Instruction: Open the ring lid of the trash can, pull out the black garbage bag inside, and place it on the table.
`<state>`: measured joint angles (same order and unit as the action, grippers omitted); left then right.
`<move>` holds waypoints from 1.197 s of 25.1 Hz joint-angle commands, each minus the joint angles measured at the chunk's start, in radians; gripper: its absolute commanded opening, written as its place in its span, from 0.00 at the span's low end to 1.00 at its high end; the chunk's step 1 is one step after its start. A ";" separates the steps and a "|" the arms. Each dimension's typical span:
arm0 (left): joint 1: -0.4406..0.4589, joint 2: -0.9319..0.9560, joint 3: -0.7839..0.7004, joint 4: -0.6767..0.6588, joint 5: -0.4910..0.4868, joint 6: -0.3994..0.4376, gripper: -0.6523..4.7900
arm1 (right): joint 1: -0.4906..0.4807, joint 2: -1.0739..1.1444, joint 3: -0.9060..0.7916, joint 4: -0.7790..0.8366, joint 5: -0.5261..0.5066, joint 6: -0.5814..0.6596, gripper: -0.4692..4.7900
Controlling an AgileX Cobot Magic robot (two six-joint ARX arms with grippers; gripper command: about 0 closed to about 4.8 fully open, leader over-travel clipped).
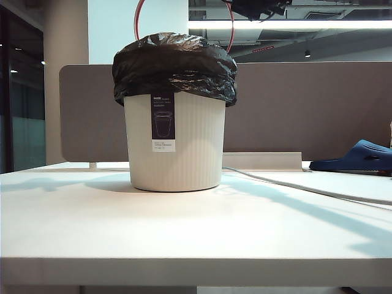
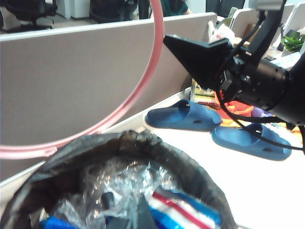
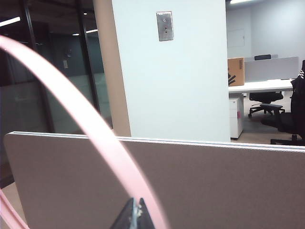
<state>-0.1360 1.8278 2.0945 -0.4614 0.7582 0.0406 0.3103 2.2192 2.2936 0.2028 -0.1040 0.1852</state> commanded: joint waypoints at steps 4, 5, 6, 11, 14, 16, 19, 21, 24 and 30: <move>0.000 0.008 -0.008 -0.011 0.002 0.004 0.11 | 0.000 0.021 0.007 0.042 0.002 0.002 0.09; 0.000 0.010 -0.008 -0.014 0.001 0.004 0.11 | -0.004 0.023 0.007 0.041 0.002 0.002 0.09; 0.000 0.012 -0.009 -0.015 0.001 0.004 0.11 | -0.005 0.026 0.007 0.042 0.004 0.001 0.09; 0.000 0.012 -0.009 -0.021 0.001 0.005 0.11 | -0.018 0.035 0.007 0.058 0.028 0.001 0.09; 0.000 0.012 -0.009 -0.022 0.001 0.005 0.11 | -0.032 0.037 0.007 0.060 0.027 0.002 0.09; 0.000 0.012 -0.009 -0.024 0.001 0.010 0.11 | -0.038 0.037 0.007 0.060 0.028 0.001 0.09; 0.000 0.012 -0.009 -0.024 0.001 0.012 0.11 | -0.050 0.037 0.007 0.064 0.035 0.002 0.09; 0.000 0.012 -0.009 -0.023 0.001 0.012 0.11 | -0.061 0.037 0.007 0.063 0.035 0.006 0.09; 0.000 0.012 -0.009 -0.023 0.000 0.012 0.11 | -0.062 0.038 0.007 0.054 0.035 0.005 0.09; 0.000 0.013 -0.009 -0.029 -0.007 0.012 0.11 | -0.061 0.037 0.007 0.018 -0.005 0.005 0.09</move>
<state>-0.1360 1.8427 2.0819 -0.4911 0.7559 0.0513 0.2481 2.2612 2.2936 0.2264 -0.0795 0.1883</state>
